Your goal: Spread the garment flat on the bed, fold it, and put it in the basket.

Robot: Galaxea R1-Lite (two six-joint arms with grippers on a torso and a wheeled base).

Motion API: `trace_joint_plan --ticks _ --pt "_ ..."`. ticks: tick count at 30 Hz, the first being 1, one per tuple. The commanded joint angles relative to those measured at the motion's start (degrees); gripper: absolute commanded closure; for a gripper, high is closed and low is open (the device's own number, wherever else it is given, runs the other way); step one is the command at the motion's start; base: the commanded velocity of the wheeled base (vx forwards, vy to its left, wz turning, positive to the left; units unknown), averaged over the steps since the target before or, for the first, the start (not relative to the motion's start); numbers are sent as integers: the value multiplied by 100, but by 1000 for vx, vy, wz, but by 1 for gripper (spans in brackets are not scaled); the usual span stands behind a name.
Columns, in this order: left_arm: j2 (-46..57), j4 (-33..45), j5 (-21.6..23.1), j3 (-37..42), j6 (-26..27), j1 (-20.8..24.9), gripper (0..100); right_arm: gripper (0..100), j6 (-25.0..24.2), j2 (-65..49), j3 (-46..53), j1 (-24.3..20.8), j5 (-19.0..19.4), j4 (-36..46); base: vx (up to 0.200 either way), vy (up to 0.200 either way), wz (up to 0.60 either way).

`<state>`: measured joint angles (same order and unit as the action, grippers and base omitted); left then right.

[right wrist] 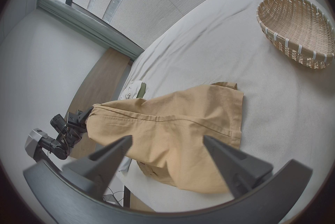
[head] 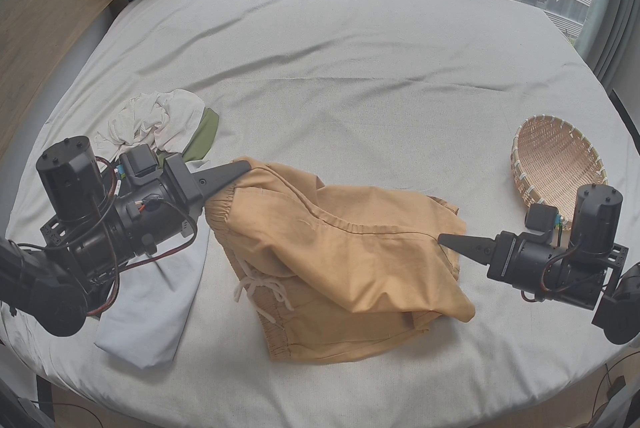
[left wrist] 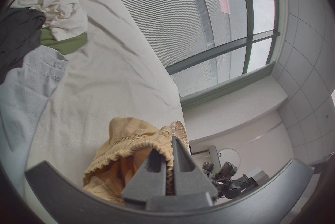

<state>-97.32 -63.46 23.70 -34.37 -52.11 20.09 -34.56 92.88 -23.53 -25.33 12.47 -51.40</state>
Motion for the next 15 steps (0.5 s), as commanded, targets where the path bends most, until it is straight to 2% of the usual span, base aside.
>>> trace_joint_plan --ticks 1,15 --pt "-217 -8 3 -97 0 -207 100 0 11 327 41 151 -8 -37 0 0 0" --pt "-297 80 -6 -387 369 -401 100 0 -33 1180 85 723 -52 -521 0 0 0"
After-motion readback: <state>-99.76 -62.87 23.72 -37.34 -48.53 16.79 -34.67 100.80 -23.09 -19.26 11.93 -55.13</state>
